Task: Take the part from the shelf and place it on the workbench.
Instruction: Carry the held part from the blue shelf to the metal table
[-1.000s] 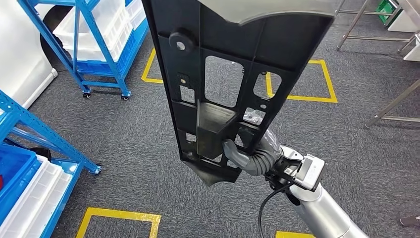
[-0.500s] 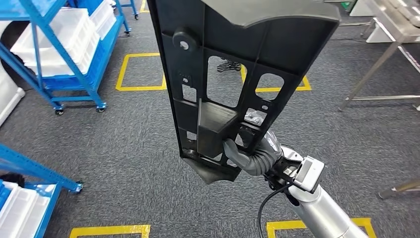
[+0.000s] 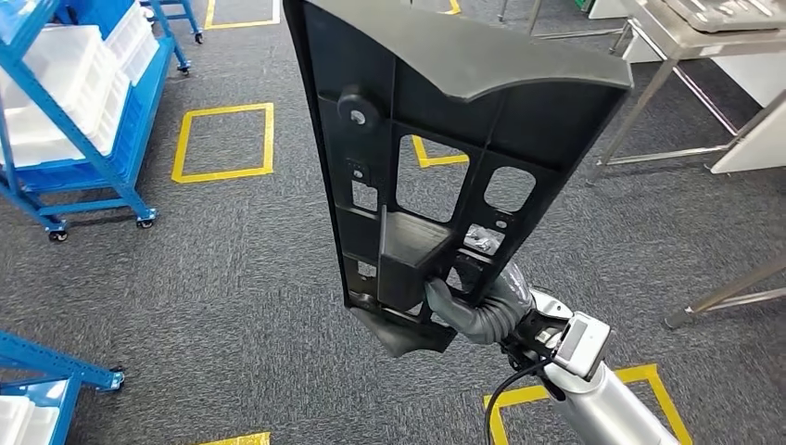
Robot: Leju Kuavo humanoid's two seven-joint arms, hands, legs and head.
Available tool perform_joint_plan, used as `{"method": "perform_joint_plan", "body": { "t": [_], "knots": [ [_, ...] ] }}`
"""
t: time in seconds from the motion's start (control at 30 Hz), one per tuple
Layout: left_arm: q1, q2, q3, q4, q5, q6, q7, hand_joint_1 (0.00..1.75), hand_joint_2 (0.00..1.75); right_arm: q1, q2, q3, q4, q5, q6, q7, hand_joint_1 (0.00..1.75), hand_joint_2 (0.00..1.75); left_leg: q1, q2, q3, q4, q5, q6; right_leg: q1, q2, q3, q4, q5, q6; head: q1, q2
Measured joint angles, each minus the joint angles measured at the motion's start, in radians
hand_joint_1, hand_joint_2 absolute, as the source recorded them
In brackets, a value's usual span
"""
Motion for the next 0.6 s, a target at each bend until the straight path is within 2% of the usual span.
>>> {"method": "perform_joint_plan", "body": {
  "t": [0.03, 0.07, 0.13, 0.2, 0.23, 0.3, 0.37, 0.4, 0.6],
  "knots": [
    [-0.001, 0.0, 0.0, 0.0, 0.001, 0.0, -0.001, 0.0, 0.0, -0.002, -0.001, -0.001, -0.002, -0.002, 0.004, -0.001, 1.75, 1.75, -0.002, 0.006, 0.0, 0.003, -0.003, -0.005, 0.003, -0.012, 0.027, -0.053, 0.016, -0.004, 0.0, 0.0],
    [-0.001, 0.0, 0.0, 0.0, 0.002, 0.0, -0.002, 0.0, 0.0, -0.004, -0.002, -0.002, -0.003, -0.004, 0.006, -0.002, 1.75, 1.75, -0.004, 0.012, 0.0, 0.006, -0.006, -0.01, 0.006, -0.018, 0.04, -0.081, 0.021, -0.008, -0.001, 0.0],
    [-0.004, 0.0, 0.0, 0.0, 0.006, 0.0, -0.003, 0.0, 0.0, -0.007, -0.002, -0.002, -0.005, -0.005, 0.008, -0.002, 1.75, 1.75, -0.006, 0.025, 0.002, 0.006, -0.007, -0.02, 0.009, -0.005, 0.038, -0.087, 0.021, -0.016, -0.001, 0.0],
    [-0.007, -0.001, 0.0, 0.0, 0.009, -0.001, -0.004, 0.0, 0.0, -0.016, -0.002, -0.002, -0.006, -0.006, 0.012, 0.002, 1.75, 1.75, -0.002, 0.019, -0.001, 0.02, -0.022, -0.031, 0.006, 0.01, 0.039, -0.092, 0.026, -0.027, -0.001, 0.0],
    [-0.007, -0.001, 0.0, 0.0, 0.01, -0.001, -0.003, 0.0, 0.0, -0.024, 0.0, -0.001, -0.006, -0.007, 0.015, 0.007, 1.75, 1.75, 0.0, 0.004, -0.014, 0.052, -0.046, -0.036, 0.004, 0.018, 0.039, -0.095, 0.029, -0.032, -0.002, 0.0],
    [-0.006, -0.002, 0.0, 0.0, 0.011, -0.002, 0.001, 0.0, 0.0, -0.041, 0.005, 0.0, -0.006, -0.007, 0.02, 0.018, 1.75, 1.75, 0.004, -0.032, -0.067, 0.174, -0.114, -0.042, 0.004, 0.033, 0.038, -0.097, 0.032, -0.039, -0.002, 0.0],
    [-0.005, -0.002, 0.0, 0.0, 0.011, -0.002, 0.005, 0.0, 0.0, -0.049, 0.008, 0.001, -0.006, -0.006, 0.022, 0.025, 1.75, 1.75, 0.005, -0.045, -0.112, 0.274, -0.158, -0.045, 0.006, 0.043, 0.037, -0.097, 0.032, -0.041, -0.002, 0.0],
    [-0.005, -0.002, 0.0, 0.0, 0.011, -0.002, 0.005, 0.0, 0.0, -0.051, 0.009, 0.001, -0.006, -0.005, 0.022, 0.027, 1.75, 1.75, 0.005, -0.046, -0.121, 0.293, -0.164, -0.046, 0.006, 0.045, 0.037, -0.097, 0.032, -0.041, -0.002, 0.0],
    [-0.006, -0.002, 0.0, 0.0, 0.011, -0.002, 0.006, 0.0, 0.0, -0.052, 0.009, 0.002, -0.006, -0.005, 0.022, 0.028, 1.75, 1.75, 0.005, -0.046, -0.128, 0.307, -0.166, -0.046, 0.007, 0.048, 0.037, -0.096, 0.032, -0.041, -0.002, 0.0]
  ]
}}
